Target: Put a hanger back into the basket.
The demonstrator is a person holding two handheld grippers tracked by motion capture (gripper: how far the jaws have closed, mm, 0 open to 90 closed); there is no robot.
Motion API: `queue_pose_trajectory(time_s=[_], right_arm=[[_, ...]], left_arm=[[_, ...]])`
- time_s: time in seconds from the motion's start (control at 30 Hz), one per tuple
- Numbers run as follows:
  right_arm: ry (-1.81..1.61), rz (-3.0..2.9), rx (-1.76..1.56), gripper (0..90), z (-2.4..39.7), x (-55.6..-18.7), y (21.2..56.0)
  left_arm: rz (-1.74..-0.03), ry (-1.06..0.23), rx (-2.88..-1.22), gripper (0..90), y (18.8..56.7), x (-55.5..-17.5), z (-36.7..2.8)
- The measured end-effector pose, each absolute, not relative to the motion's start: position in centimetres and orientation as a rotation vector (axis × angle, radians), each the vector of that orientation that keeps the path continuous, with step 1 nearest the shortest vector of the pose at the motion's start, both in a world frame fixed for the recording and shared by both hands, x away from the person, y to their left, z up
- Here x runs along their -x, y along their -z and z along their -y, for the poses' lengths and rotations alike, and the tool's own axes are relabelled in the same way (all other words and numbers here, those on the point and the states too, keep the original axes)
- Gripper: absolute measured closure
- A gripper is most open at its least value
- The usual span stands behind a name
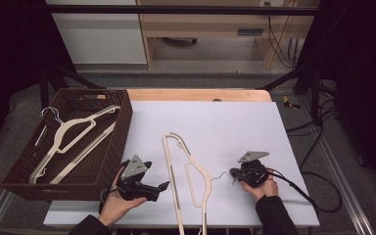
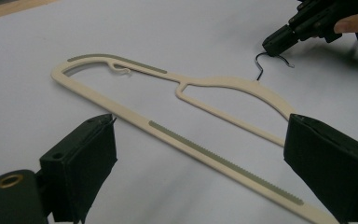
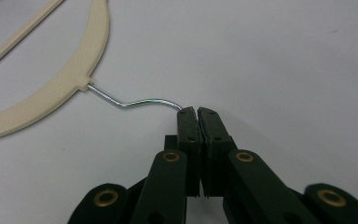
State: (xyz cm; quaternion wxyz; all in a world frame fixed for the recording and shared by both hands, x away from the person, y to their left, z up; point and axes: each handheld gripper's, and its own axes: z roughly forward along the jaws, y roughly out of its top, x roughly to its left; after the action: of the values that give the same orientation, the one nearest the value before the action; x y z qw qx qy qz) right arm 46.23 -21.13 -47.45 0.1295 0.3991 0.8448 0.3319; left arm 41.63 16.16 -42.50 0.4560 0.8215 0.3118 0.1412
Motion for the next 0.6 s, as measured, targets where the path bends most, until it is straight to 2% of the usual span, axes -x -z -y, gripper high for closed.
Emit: queue_pose_trajectory(time_s=[0.33, 0.6], right_arm=[[-0.995, -2.431, -1.194, 89.1, 21.3, -45.9, 46.5], [-1.024, -2.396, -1.140, 89.1, 21.3, -45.1, 44.7]], left_arm=[[-0.716, -0.322, -2.102, 11.4, 42.3, -42.0, -10.6], [-0.728, -0.264, -2.179, 14.2, 43.9, -42.4, -6.8]])
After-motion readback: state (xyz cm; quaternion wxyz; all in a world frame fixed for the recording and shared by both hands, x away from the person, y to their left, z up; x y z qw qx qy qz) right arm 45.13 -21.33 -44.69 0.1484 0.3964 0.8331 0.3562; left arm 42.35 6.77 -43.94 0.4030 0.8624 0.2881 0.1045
